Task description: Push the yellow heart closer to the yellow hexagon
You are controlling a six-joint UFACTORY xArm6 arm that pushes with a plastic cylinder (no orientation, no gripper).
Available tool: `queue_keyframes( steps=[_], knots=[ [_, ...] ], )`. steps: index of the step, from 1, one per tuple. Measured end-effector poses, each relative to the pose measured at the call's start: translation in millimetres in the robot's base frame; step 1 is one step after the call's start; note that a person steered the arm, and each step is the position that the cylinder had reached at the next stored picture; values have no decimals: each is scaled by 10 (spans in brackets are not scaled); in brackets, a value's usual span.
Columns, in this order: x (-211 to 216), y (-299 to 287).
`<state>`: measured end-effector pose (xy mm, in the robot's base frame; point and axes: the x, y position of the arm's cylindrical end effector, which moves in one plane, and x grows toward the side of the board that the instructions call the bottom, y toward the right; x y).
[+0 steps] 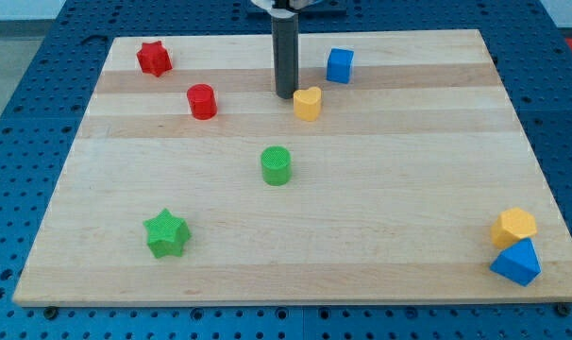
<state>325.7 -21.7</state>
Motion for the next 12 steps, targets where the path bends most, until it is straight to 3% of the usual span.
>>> queue_keyframes(
  steps=[4,9,12],
  knots=[
    [198,-53],
    [219,990],
    [522,994]
  ],
)
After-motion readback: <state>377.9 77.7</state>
